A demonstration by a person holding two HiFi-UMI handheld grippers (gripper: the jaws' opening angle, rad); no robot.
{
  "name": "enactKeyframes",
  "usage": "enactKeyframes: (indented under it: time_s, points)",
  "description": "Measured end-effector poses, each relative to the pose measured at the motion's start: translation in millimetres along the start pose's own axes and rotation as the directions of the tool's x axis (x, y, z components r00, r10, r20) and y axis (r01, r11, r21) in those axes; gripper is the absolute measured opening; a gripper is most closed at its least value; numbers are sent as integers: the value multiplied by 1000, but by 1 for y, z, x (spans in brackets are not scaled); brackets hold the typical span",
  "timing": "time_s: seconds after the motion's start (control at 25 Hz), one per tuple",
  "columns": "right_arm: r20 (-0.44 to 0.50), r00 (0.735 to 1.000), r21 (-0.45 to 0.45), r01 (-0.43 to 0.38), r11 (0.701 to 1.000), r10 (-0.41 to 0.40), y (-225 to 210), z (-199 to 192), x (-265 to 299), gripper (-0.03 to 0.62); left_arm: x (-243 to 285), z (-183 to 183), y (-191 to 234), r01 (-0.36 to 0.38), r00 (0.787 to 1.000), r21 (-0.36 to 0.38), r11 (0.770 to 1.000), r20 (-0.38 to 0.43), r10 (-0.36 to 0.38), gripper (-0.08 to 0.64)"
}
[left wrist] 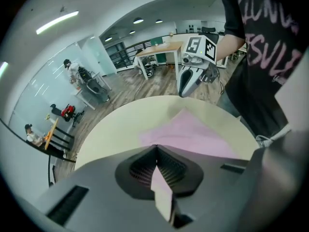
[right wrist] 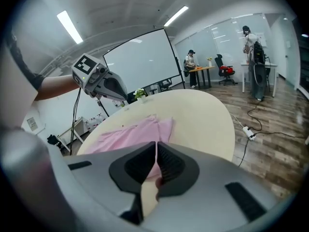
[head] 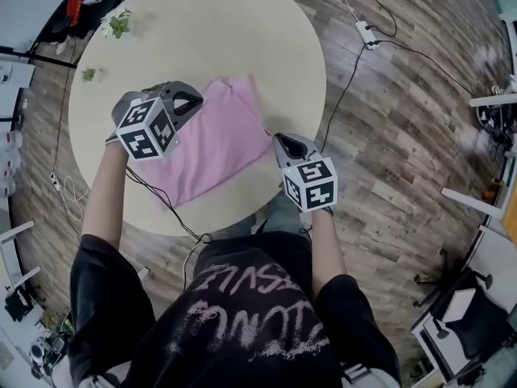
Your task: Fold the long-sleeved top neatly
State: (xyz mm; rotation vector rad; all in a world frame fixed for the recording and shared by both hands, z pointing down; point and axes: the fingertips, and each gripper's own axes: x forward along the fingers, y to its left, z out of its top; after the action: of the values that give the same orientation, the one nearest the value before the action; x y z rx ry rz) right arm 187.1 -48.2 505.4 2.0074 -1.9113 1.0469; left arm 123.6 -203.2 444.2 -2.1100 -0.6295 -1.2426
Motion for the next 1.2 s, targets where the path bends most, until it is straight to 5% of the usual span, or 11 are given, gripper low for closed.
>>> enactKeyframes:
  time_s: [0.2, 0.56, 0.68, 0.8, 1.2]
  points:
    - [-20, 999, 25, 28, 999, -27, 11, -16, 7, 42, 35, -2, 9, 84, 995, 191, 978, -68, -73, 12]
    - [-84, 995, 75, 52, 996, -46, 2, -33, 35, 105, 104, 15, 11, 172, 985, 372, 912, -79, -154, 15]
    - [-95, 995, 108, 48, 993, -38, 0, -37, 42, 131, 119, 18, 7, 232, 973, 399, 887, -95, -211, 36]
    - [-126, 991, 85, 60, 995, -49, -4, -41, 47, 140, 129, 22, 2, 303, 953, 415, 858, -115, -281, 151]
    - [-208, 978, 53, 41, 998, -30, -7, -46, 57, 157, 157, 19, -5, 453, 891, 450, 770, -229, -391, 252]
